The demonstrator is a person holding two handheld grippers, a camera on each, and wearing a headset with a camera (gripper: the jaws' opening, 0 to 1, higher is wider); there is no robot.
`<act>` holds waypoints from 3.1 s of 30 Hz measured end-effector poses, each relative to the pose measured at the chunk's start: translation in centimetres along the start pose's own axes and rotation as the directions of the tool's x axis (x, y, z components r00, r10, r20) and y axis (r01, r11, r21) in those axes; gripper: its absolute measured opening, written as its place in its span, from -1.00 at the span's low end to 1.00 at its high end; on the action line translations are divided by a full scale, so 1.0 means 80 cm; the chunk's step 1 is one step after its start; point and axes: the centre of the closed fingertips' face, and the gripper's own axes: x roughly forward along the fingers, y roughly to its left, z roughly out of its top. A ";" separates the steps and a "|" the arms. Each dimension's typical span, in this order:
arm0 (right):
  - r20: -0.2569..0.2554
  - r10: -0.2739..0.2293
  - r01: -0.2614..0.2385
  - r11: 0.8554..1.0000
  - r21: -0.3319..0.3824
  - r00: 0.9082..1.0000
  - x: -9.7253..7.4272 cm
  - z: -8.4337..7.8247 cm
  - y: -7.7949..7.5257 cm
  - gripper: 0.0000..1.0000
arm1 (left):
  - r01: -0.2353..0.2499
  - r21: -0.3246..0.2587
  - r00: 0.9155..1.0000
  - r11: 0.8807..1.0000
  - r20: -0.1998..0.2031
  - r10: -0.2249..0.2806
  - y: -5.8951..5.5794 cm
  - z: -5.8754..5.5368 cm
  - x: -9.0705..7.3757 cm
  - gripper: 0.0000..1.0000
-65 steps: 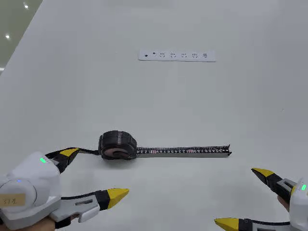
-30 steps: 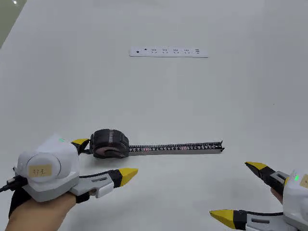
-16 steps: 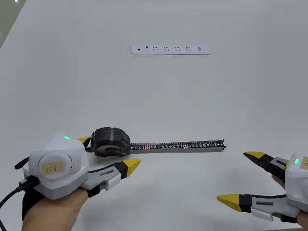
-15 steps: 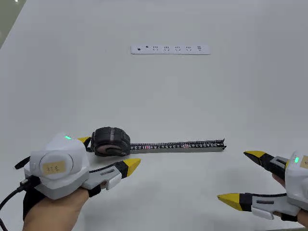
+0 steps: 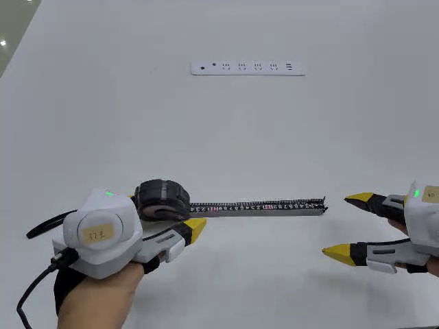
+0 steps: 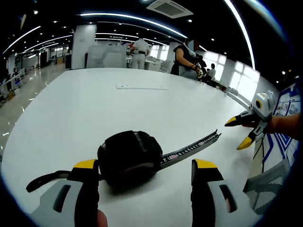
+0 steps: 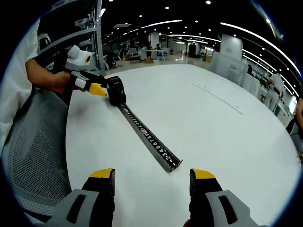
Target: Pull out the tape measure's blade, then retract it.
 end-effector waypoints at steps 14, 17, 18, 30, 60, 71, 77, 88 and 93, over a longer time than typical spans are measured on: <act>-0.077 0.093 -0.102 0.988 -0.114 0.993 0.025 0.008 -0.025 -0.14 | -0.081 -0.079 0.997 0.994 -0.005 0.081 0.006 0.003 0.013 0.50; -0.096 0.113 -0.126 0.983 -0.133 0.989 0.030 0.006 -0.027 -0.24 | -0.096 -0.098 0.995 0.991 -0.004 0.096 0.008 0.004 0.015 0.51; -0.101 0.116 -0.130 0.982 -0.139 0.988 0.031 0.004 -0.028 -0.25 | -0.101 -0.100 0.995 0.990 -0.006 0.101 0.008 0.004 0.016 0.50; -0.150 0.152 -0.179 0.966 -0.185 0.977 0.041 -0.002 -0.041 -0.43 | -0.168 -0.156 0.986 0.973 -0.025 0.166 0.021 0.003 0.022 0.36; -0.211 0.219 -0.267 0.935 -0.232 0.953 0.051 -0.011 -0.039 -0.71 | -0.197 -0.192 0.980 0.961 -0.049 0.191 0.031 -0.001 0.027 0.21; -0.224 0.213 -0.268 0.930 -0.253 0.951 0.052 -0.013 -0.039 -0.74 | -0.199 -0.210 0.980 0.957 -0.062 0.190 0.031 -0.002 0.028 0.22; -0.225 0.207 -0.263 0.931 -0.254 0.952 0.053 -0.012 -0.039 -0.75 | -0.200 -0.202 0.979 0.959 -0.074 0.189 0.032 -0.003 0.028 0.20; -0.225 0.220 -0.276 0.926 -0.257 0.949 0.054 -0.012 -0.037 -0.76 | -0.198 -0.198 0.979 0.960 -0.089 0.183 0.032 -0.003 0.027 0.17; -0.224 0.218 -0.274 0.927 -0.258 0.950 0.055 -0.011 -0.038 -0.77 | -0.194 -0.202 0.980 0.960 -0.089 0.180 0.032 -0.003 0.026 0.17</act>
